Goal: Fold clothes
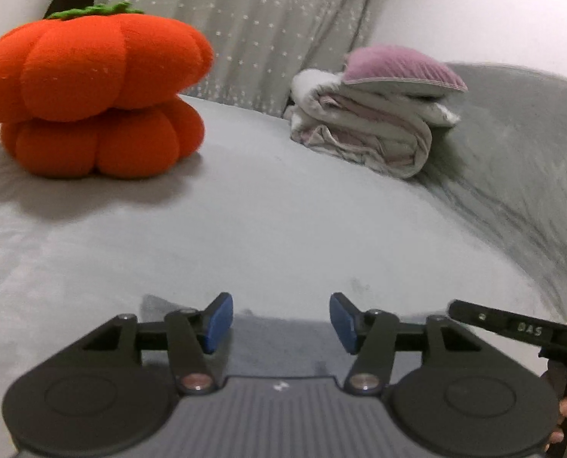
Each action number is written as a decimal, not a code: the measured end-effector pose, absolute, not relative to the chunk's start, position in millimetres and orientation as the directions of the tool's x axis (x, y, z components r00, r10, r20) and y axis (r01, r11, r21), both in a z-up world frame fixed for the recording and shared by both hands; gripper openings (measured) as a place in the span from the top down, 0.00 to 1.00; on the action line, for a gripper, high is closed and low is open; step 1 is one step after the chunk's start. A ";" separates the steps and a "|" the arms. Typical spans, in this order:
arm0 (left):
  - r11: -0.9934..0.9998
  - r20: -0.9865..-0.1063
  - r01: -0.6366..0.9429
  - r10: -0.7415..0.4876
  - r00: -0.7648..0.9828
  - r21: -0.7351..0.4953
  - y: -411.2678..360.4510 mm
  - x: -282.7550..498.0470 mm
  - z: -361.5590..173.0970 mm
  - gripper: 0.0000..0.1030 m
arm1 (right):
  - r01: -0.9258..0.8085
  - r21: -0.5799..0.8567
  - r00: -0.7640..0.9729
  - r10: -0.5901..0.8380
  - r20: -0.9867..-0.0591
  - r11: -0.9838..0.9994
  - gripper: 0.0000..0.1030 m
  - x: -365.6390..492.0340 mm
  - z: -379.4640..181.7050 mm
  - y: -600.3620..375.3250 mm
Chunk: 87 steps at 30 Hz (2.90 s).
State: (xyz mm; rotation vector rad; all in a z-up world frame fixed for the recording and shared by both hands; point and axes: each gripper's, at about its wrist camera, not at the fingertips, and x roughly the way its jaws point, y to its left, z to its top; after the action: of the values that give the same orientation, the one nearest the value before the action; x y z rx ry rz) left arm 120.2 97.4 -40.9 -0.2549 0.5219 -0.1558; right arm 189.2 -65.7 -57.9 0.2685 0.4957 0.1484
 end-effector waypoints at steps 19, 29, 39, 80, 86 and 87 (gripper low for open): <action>0.999 -0.550 0.031 -0.036 0.834 -0.018 74.5 125.8 -64.3 0.16 | -0.080 0.105 0.843 0.123 -0.523 0.991 0.60 204.6 -93.5 -50.8; 1.000 -0.554 0.029 -0.019 0.832 0.010 86.6 126.1 -61.5 0.16 | -0.053 0.175 0.849 0.137 -0.511 0.983 0.60 194.2 -93.4 -72.3; 0.998 -0.580 -0.041 0.006 0.815 -0.046 124.6 101.1 -39.8 0.10 | 0.034 0.184 0.833 0.074 -0.548 0.982 0.52 179.6 -75.2 -68.7; 0.977 -0.685 0.165 -0.211 0.697 -0.133 117.0 41.8 -56.9 0.01 | -0.079 0.161 0.799 0.159 -0.580 0.984 0.23 108.6 -78.9 -63.7; 0.971 -0.711 0.114 -0.230 0.665 -0.208 128.5 46.8 -56.2 0.01 | -0.049 0.151 0.794 0.130 -0.593 0.987 0.23 105.6 -75.6 -69.8; 0.971 -0.713 0.108 -0.229 0.663 -0.212 129.2 46.8 -55.8 0.01 | -0.040 0.154 0.792 0.125 -0.597 0.987 0.23 105.6 -74.6 -71.5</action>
State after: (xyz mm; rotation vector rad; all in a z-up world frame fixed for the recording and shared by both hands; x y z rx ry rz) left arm 46.8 129.2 -55.8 -0.1560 0.8252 -0.1915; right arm 105.6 -71.5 -74.6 0.1358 0.6505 0.0891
